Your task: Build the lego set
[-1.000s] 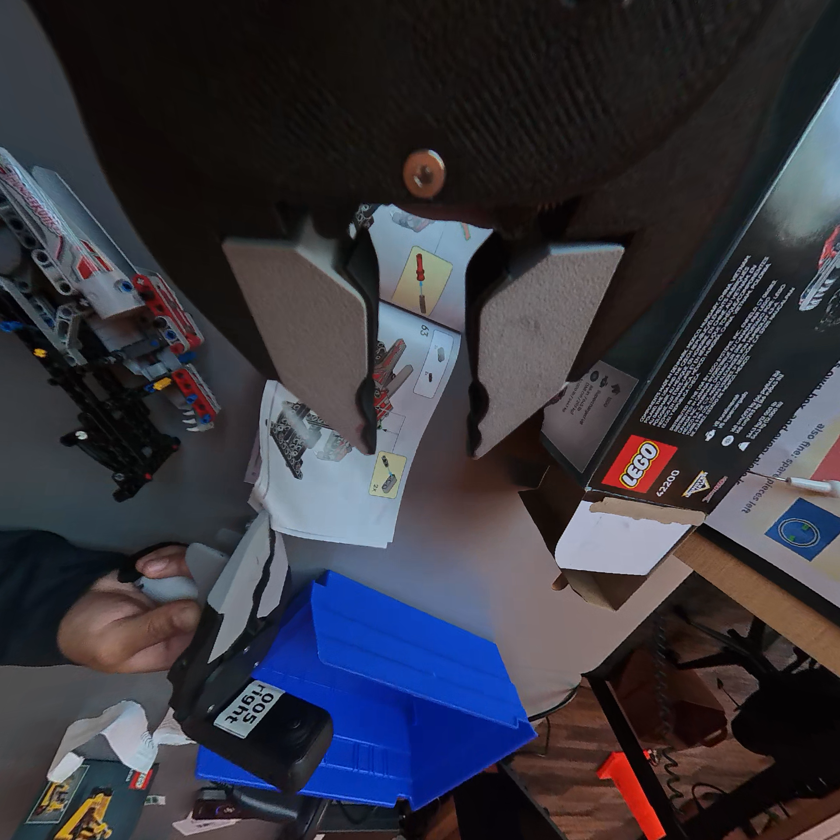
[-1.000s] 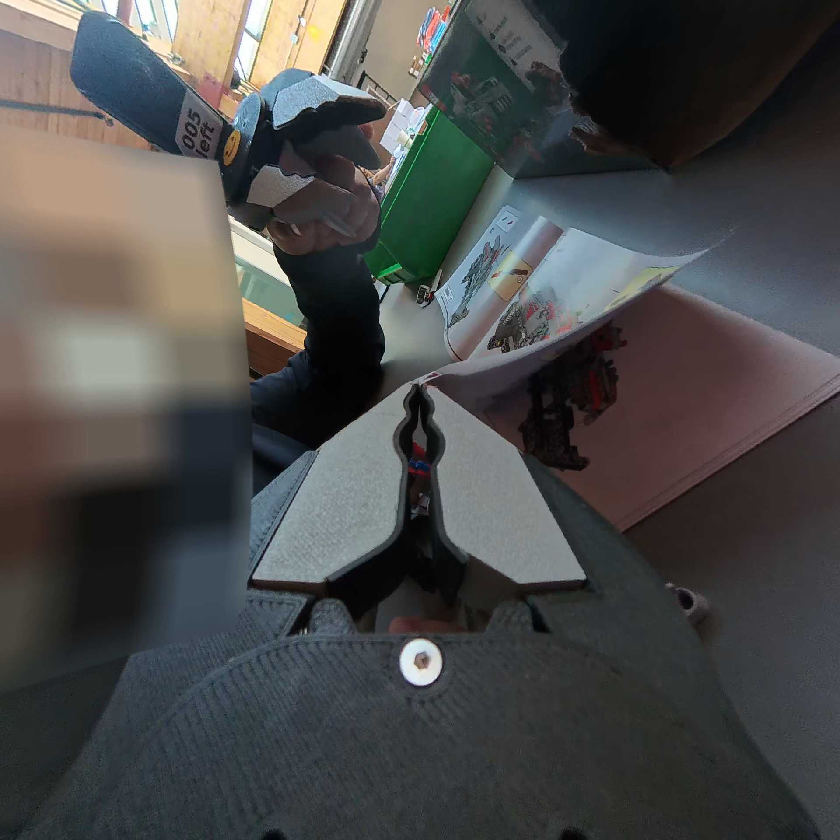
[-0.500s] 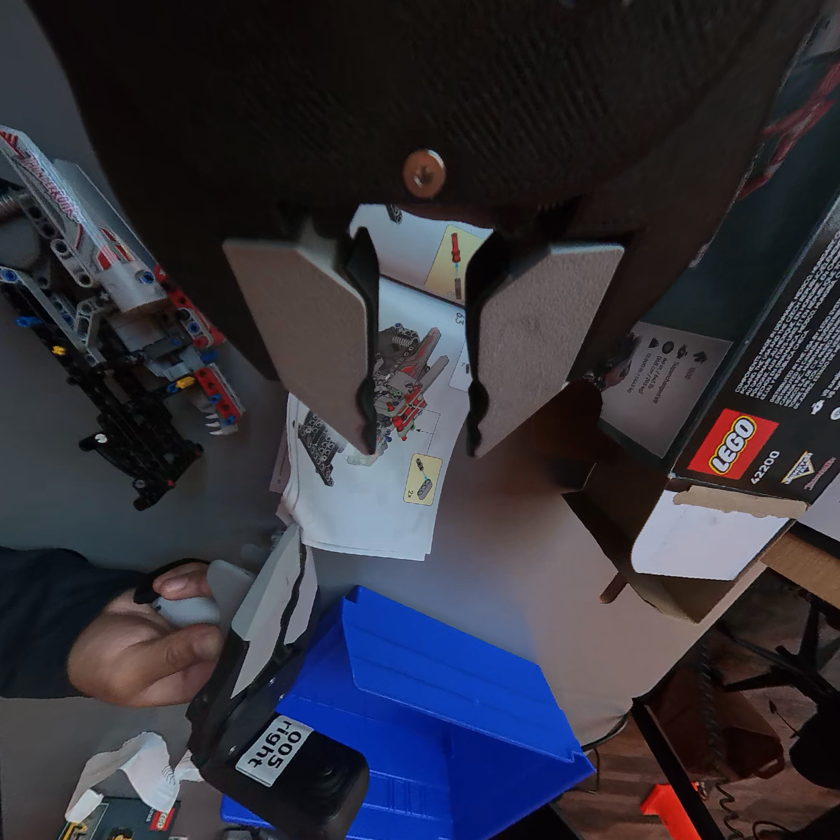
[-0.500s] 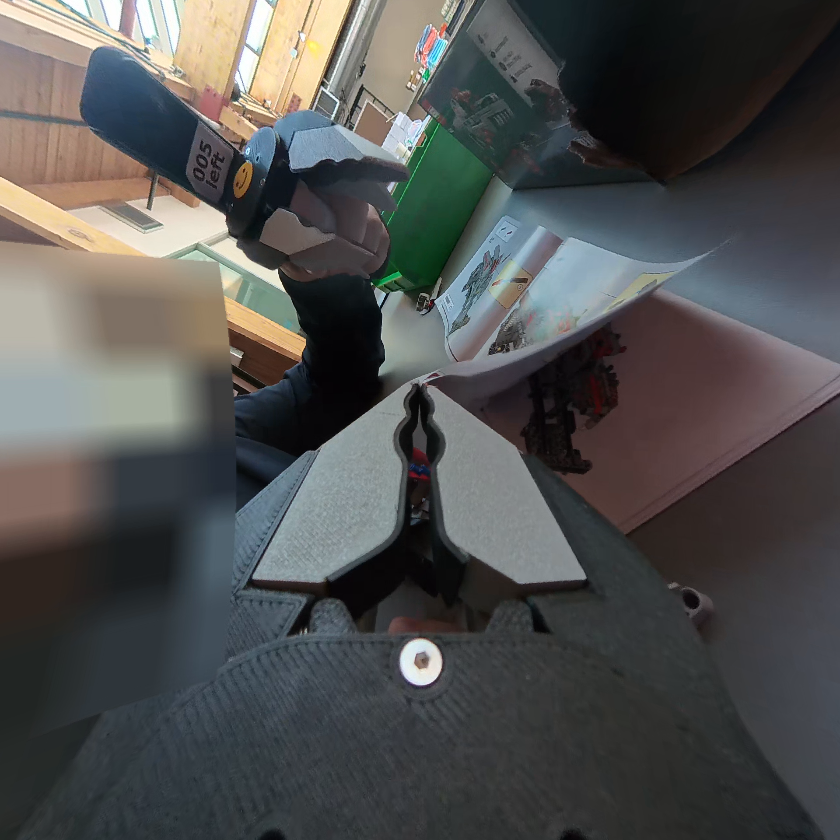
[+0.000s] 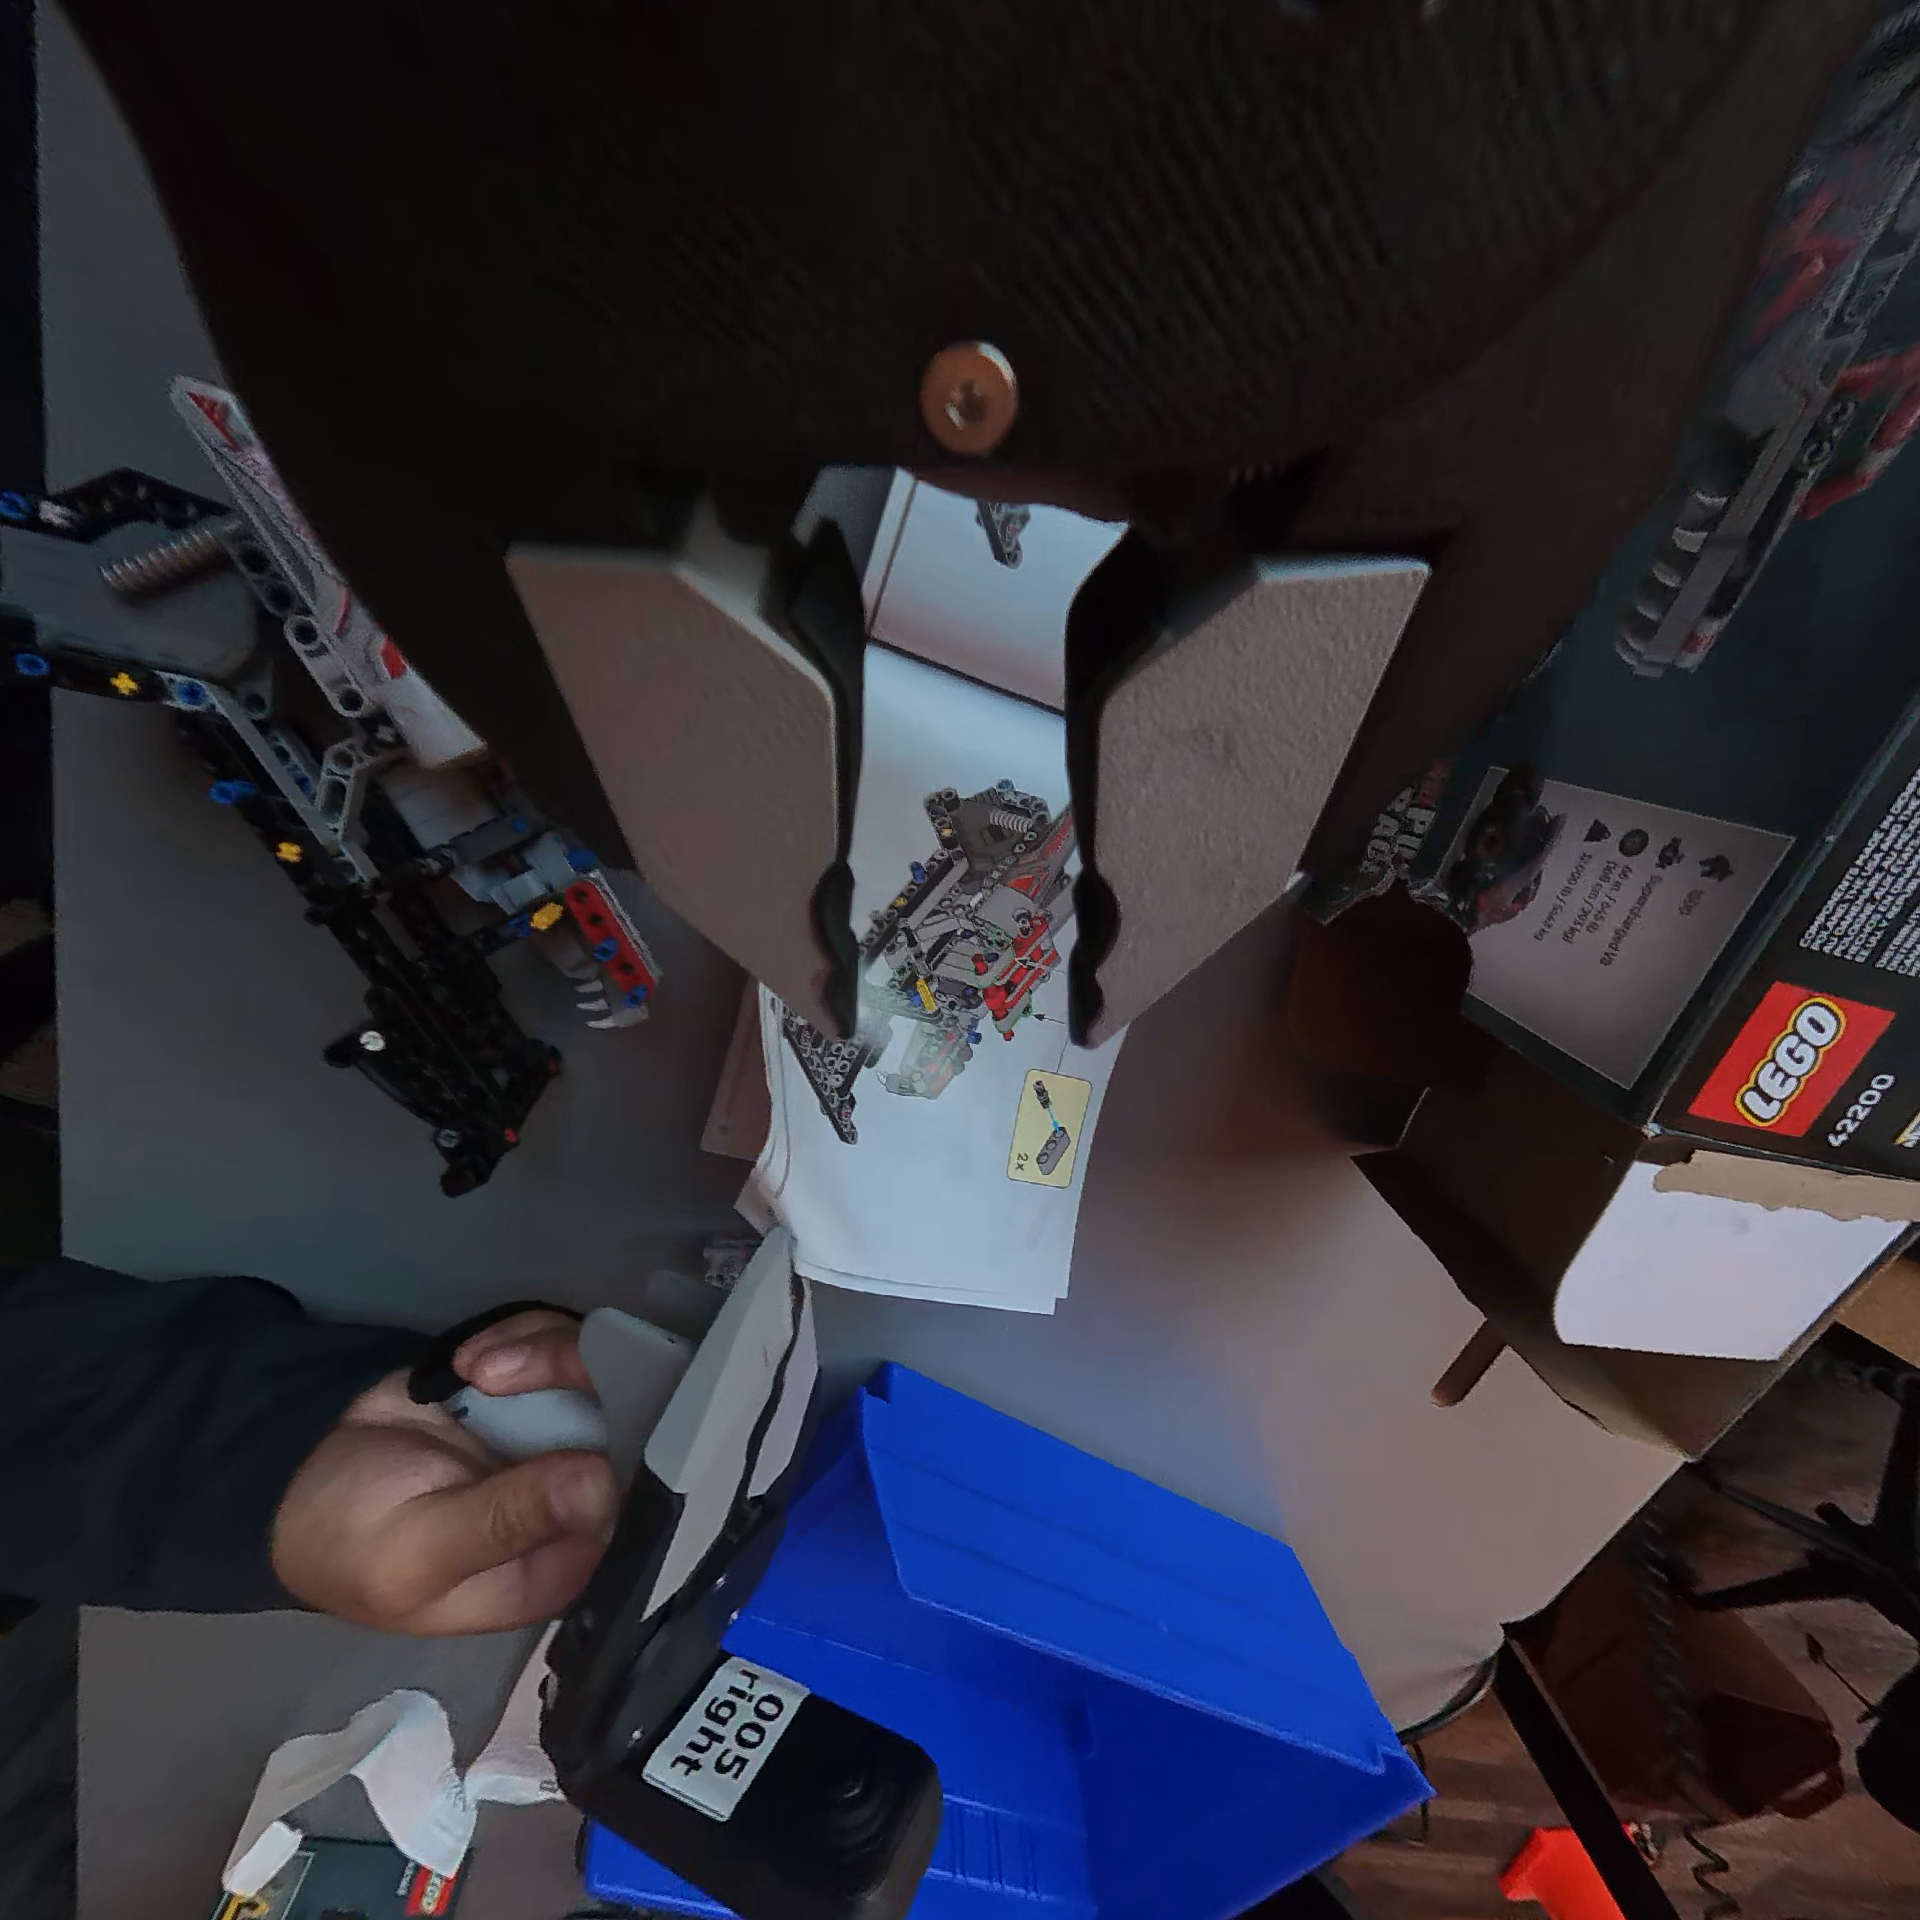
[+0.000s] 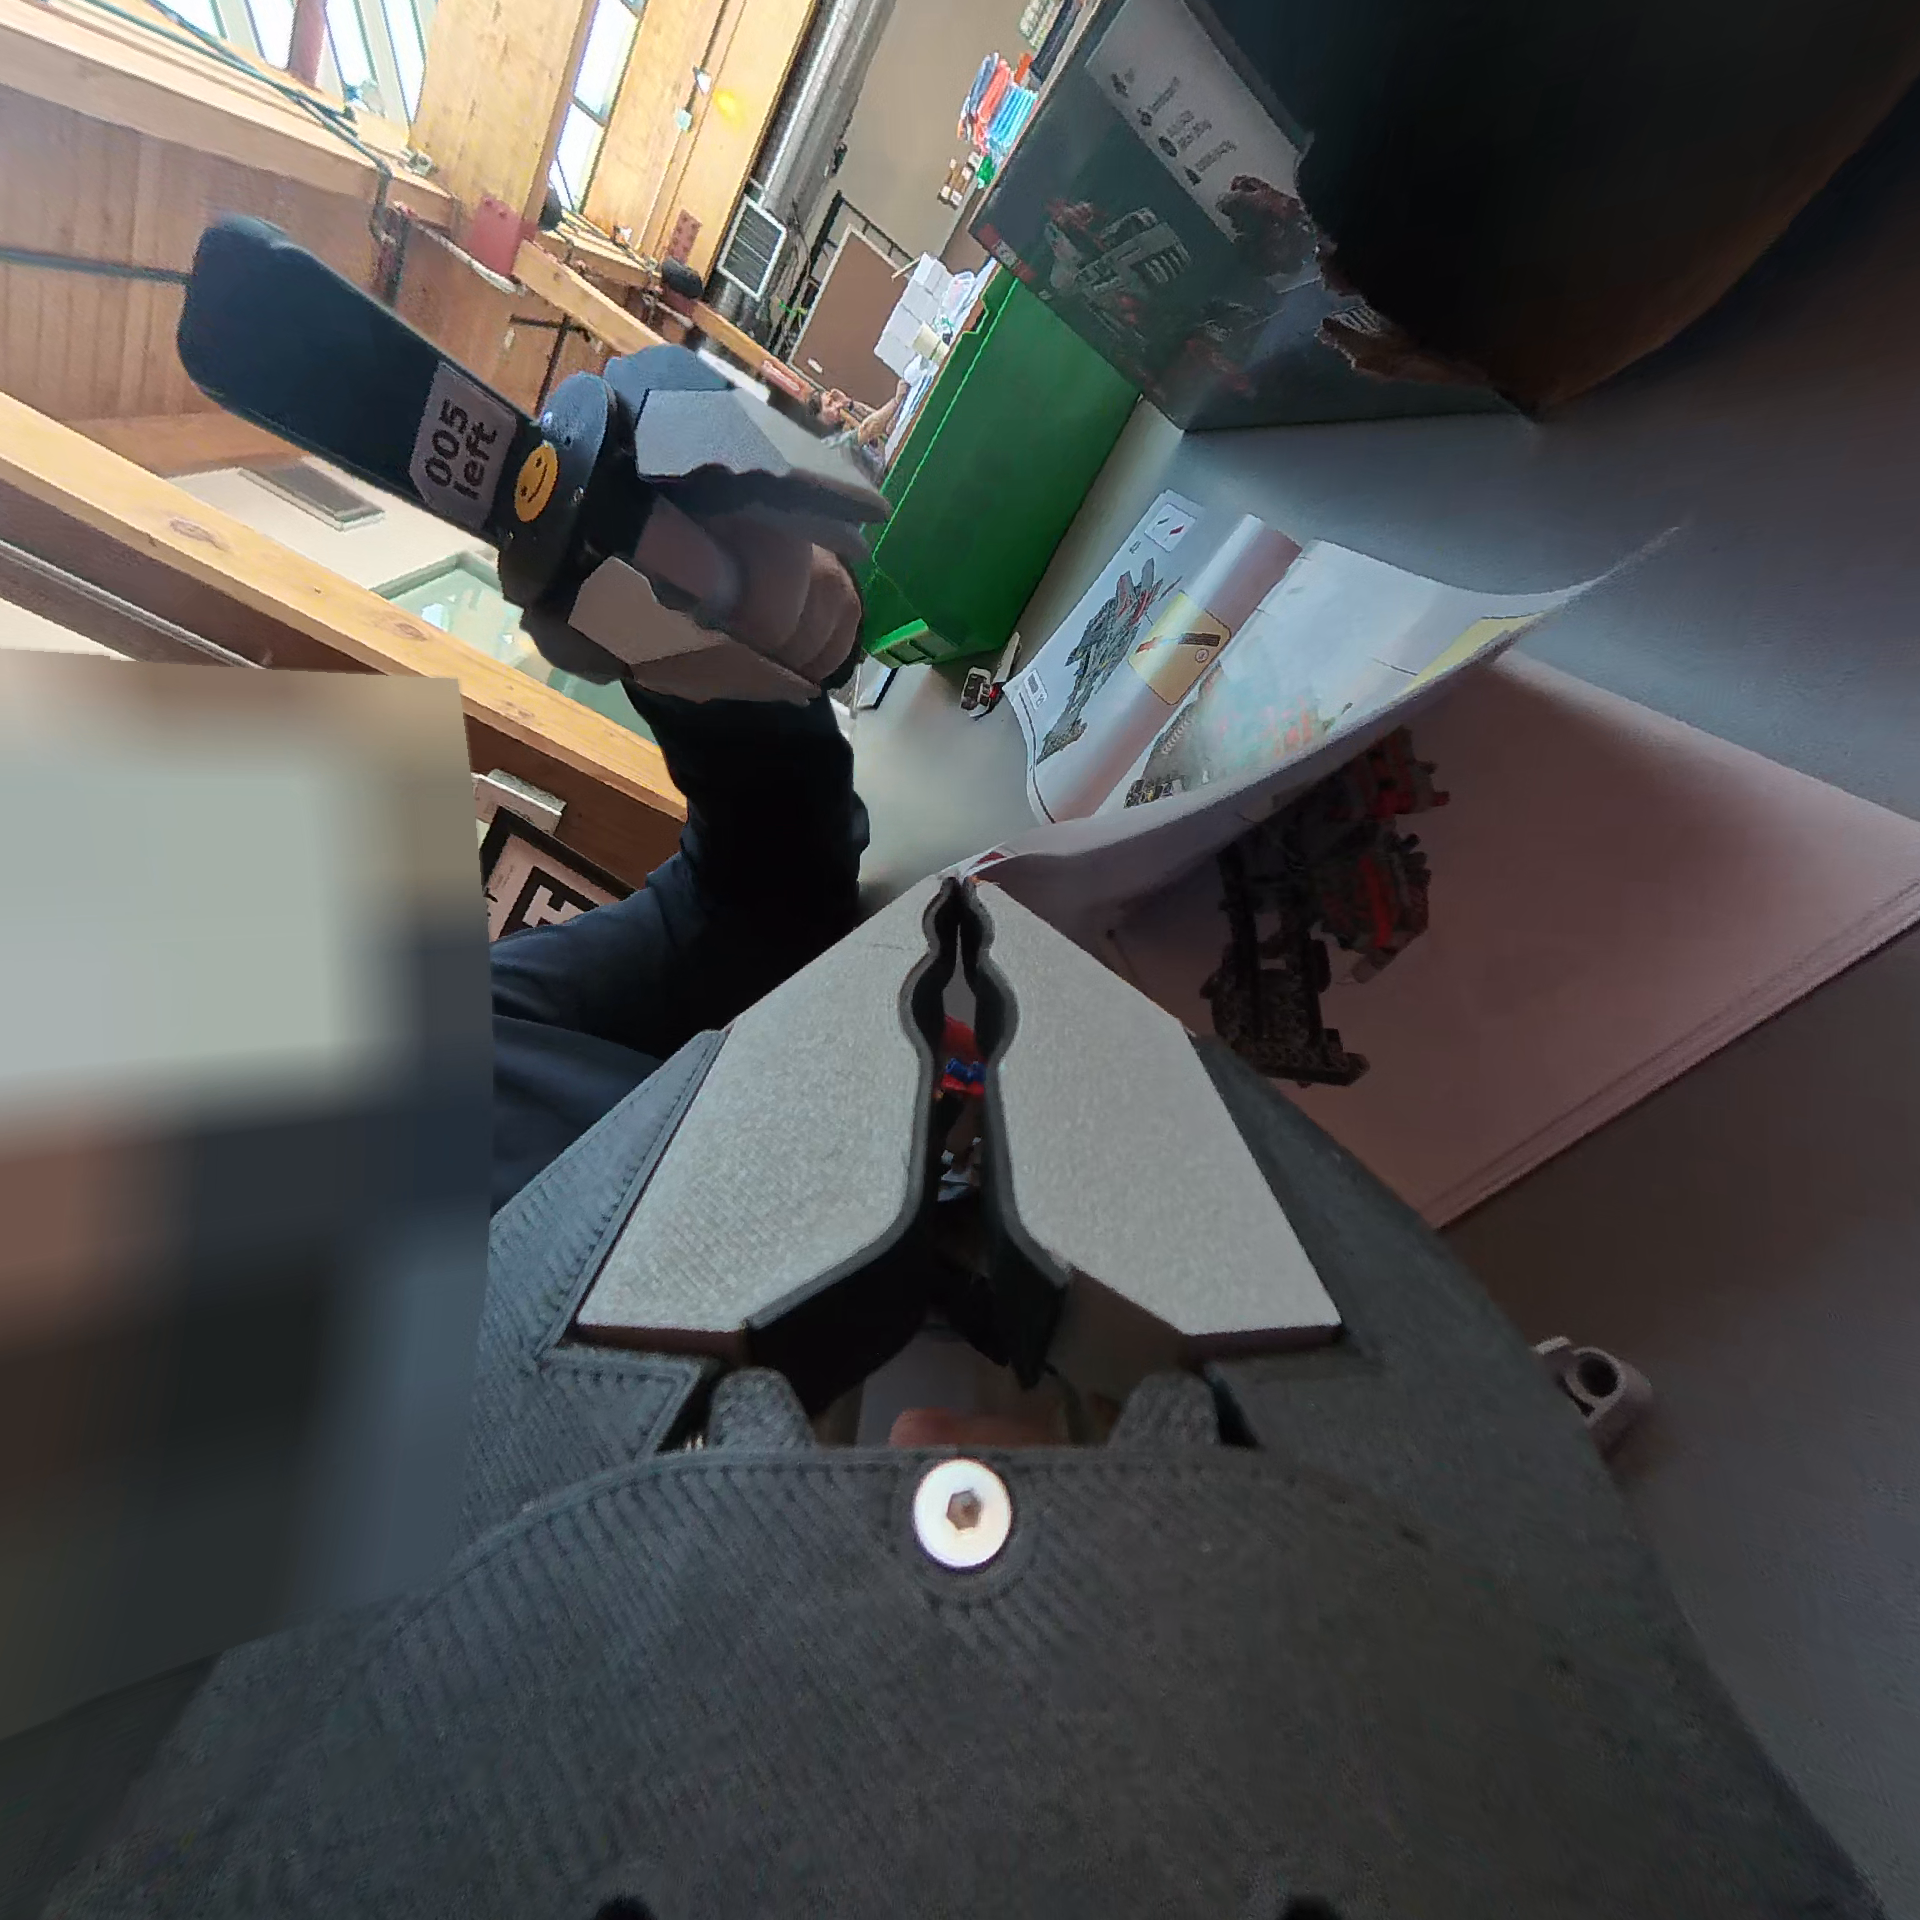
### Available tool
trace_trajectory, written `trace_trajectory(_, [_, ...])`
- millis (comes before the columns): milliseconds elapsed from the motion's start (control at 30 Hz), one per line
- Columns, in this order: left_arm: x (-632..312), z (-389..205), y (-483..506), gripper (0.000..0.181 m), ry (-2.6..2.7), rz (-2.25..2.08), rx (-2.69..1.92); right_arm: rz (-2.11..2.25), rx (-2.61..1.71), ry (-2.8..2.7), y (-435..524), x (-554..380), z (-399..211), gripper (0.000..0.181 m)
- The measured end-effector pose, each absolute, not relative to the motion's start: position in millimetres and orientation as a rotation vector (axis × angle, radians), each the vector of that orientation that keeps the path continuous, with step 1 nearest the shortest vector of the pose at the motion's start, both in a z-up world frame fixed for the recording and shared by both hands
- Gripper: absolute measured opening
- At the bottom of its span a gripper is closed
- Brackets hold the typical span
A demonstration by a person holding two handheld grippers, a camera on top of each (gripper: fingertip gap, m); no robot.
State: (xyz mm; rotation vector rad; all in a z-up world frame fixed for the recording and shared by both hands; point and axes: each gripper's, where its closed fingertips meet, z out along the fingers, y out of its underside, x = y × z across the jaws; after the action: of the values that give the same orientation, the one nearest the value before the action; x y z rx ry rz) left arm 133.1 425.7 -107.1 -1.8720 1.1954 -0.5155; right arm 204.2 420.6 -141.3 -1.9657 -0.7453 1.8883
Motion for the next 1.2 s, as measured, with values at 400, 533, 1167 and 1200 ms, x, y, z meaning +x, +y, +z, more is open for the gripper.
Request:
trace_trajectory(400, [145.2, -144.2, 431.9, 0.038, 1.297, -0.463, -1.911, 1.902, -1.946, -0.752, 418.5, 204.6, -136.9, 0.0])
trace_trajectory(533, [149.8, -141.9, 444.3, 0.036, 1.268, -0.472, -1.875, 1.915, -1.949, -0.757, 417.6, 203.5, -137.6, 0.0])
trace_trajectory(1167, [195.0, -156.7, 398.8, 0.017, 1.477, -0.702, -1.756, 1.937, -1.96, -0.832, 402.8, 191.2, -142.2, 0.0])
trace_trajectory(1200, [195.7, -155.4, 395.8, 0.012, 1.485, -0.73, -1.748, 1.941, -1.955, -0.836, 402.2, 190.9, -141.5, 0.0])
